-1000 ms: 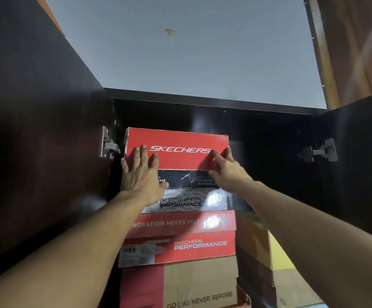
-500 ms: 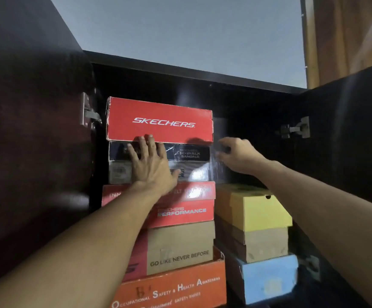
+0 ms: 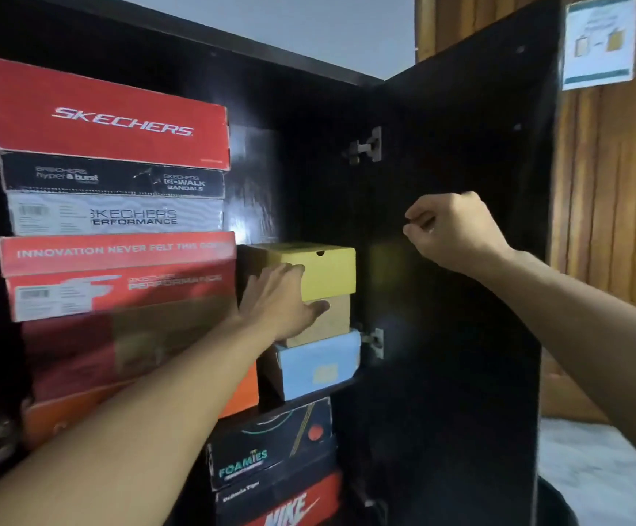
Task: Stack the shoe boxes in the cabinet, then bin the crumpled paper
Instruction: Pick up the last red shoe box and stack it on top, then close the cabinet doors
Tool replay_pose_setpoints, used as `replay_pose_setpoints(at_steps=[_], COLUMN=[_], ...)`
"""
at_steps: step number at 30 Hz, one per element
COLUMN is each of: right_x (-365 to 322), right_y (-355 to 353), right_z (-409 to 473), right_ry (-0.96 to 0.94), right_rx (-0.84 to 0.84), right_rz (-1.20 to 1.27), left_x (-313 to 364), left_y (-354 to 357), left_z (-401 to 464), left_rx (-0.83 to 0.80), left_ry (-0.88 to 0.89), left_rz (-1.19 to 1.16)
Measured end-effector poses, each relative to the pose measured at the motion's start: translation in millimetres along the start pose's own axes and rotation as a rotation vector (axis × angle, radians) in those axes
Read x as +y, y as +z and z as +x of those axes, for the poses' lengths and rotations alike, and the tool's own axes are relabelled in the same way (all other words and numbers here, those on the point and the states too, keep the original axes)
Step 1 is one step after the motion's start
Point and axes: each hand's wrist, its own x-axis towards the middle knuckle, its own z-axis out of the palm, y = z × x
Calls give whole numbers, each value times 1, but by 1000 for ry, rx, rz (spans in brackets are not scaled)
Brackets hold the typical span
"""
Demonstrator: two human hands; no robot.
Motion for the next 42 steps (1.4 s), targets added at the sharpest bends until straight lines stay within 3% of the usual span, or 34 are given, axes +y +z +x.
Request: replay_pose_setpoints(at_steps=[4,7,9,12,17,23,27,30,34,39,42], right_x=[35,55,62,70,67,44,18,2,-11,-33,-50], right_y=[-36,-54,-62,-69,-79,-70,-61,-41,1,52,84], right_z=[-32,-44,-51,-59,-59,-56,-57,-53,-36,-14,-6], right_ry=[-72,193,378,508,558,413,265,171,53,-166,-155], right_rx=[259,256,127,-47,6,5,-80,-185,-175,-319,-386], right_rz=[-182,-216,-60,284,489,570,700,748,706,599,568], left_x=[74,125,153,181,197,188,170,147,109,64,37], left_y=[42,68,82,95,108,121,131,137,140,134,131], left_z=[-30,-53,-66,-78,-96,-109,-116,-118,-120,-115,-110], left_rx=[-43,-78,-63,-64,4,148,359,373,407,420,446], left_ry=[27,52,59,51,50,38,118,101,30,-130,-188], left_rz=[-177,-308,-343,-355,-361,-356,-208,-118,-60,16,-40])
